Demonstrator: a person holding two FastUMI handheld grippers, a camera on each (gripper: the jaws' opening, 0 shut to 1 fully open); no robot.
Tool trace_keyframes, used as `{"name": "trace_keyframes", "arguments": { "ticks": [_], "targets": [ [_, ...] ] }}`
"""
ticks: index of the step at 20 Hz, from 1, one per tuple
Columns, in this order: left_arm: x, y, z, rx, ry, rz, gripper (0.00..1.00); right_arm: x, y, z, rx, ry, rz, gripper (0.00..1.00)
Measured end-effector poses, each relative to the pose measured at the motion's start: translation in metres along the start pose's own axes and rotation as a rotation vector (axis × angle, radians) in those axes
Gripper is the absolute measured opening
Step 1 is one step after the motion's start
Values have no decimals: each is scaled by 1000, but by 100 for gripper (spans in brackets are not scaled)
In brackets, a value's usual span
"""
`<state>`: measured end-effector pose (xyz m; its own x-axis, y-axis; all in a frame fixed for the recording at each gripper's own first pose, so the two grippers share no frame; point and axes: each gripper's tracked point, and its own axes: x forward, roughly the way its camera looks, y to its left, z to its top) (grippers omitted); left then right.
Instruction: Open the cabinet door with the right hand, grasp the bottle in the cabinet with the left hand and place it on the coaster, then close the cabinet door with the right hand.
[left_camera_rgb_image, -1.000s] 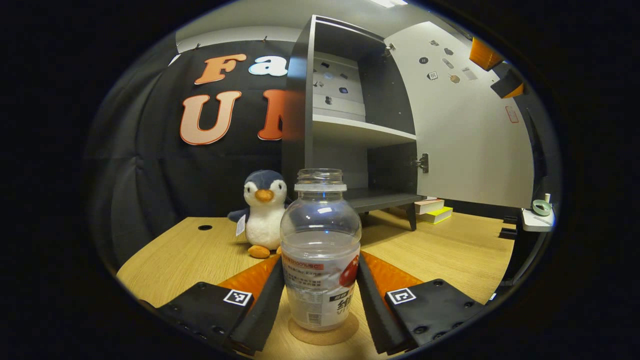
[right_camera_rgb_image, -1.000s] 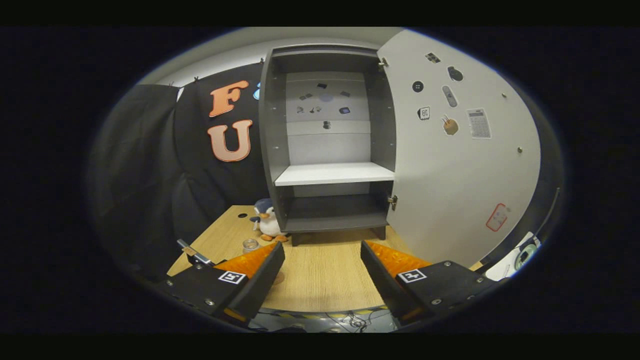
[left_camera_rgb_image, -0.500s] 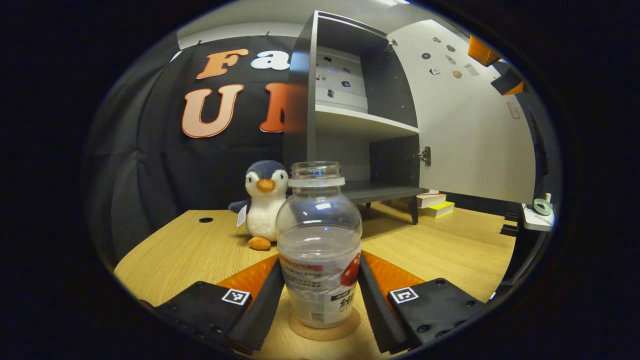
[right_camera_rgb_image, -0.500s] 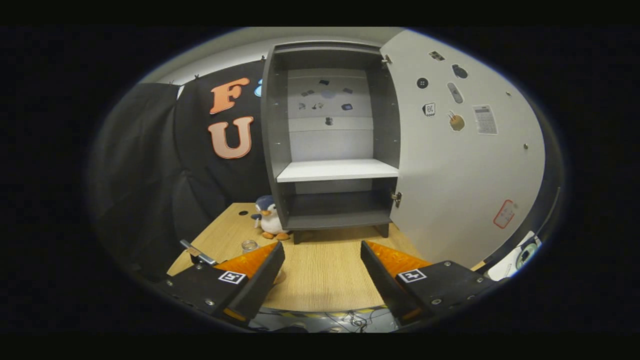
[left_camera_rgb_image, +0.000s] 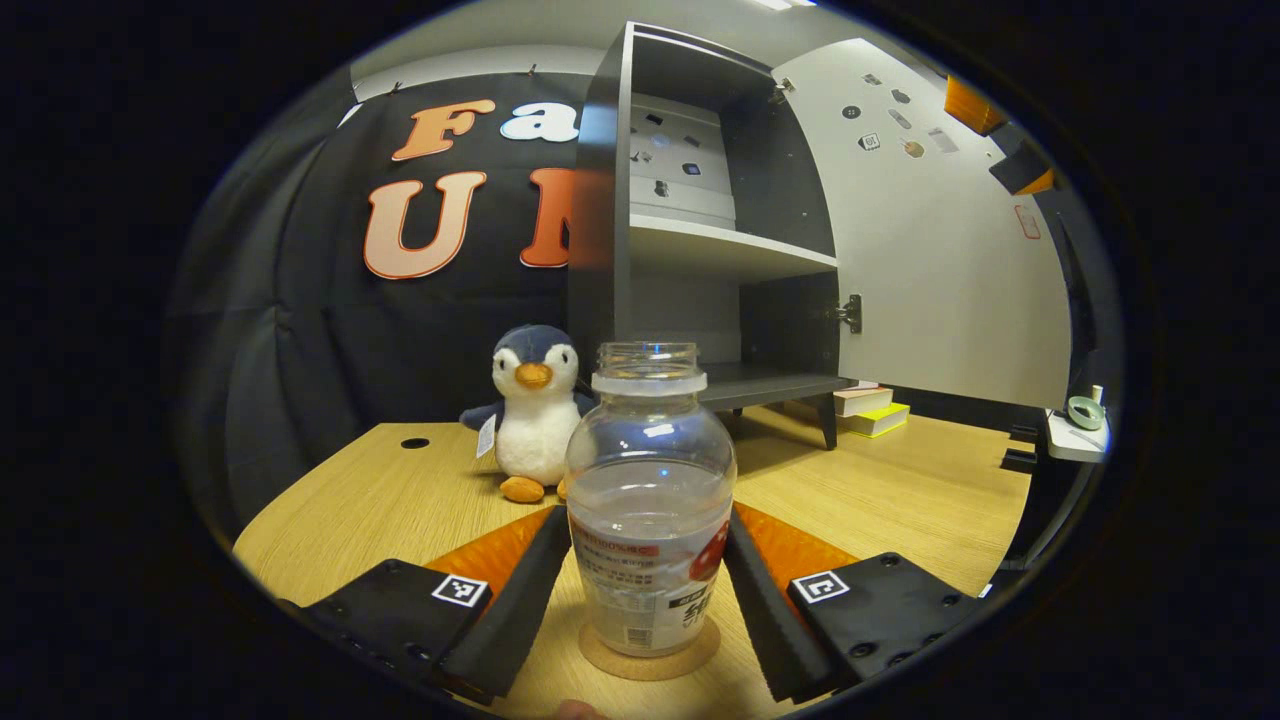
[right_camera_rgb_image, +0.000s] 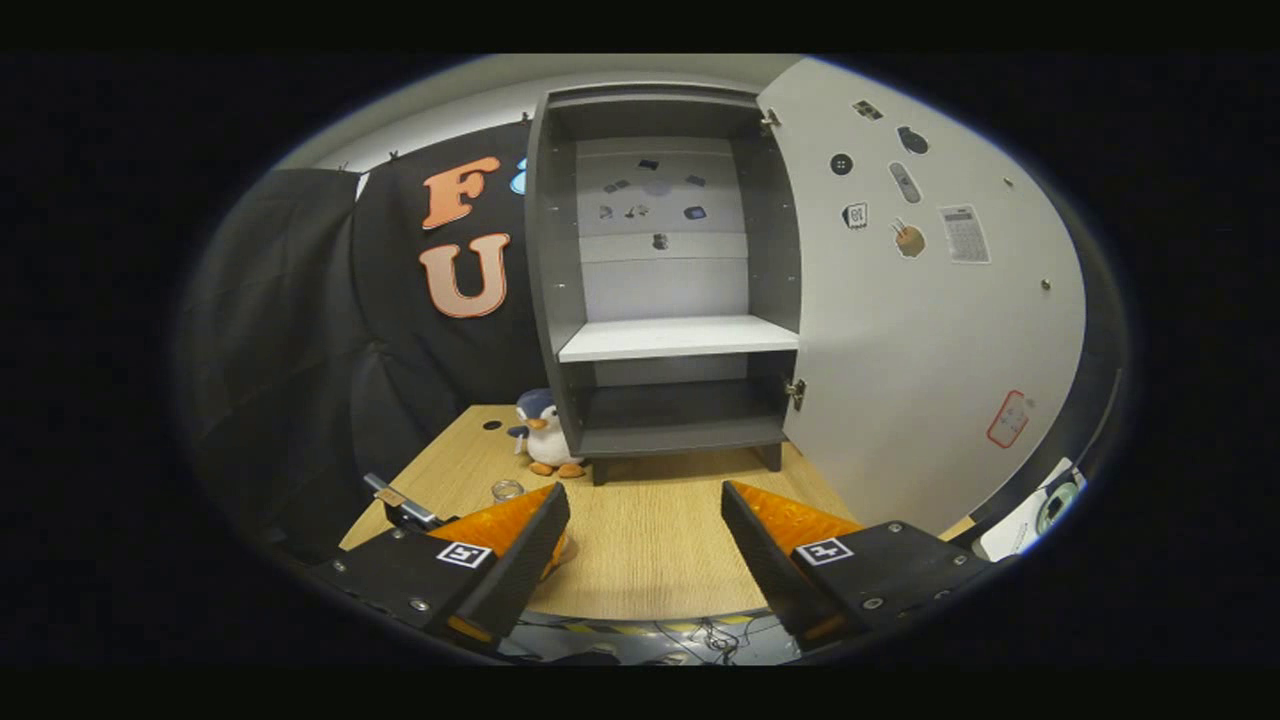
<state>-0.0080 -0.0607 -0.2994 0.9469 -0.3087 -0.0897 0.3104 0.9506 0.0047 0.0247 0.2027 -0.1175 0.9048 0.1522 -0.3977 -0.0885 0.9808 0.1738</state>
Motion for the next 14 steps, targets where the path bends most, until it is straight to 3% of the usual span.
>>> {"name": "trace_keyframes", "arguments": {
  "ticks": [14],
  "targets": [
    [4,1,69,44,-88,12,95,-35,-32,14,-1,-81,-42,94]
  ]
}}
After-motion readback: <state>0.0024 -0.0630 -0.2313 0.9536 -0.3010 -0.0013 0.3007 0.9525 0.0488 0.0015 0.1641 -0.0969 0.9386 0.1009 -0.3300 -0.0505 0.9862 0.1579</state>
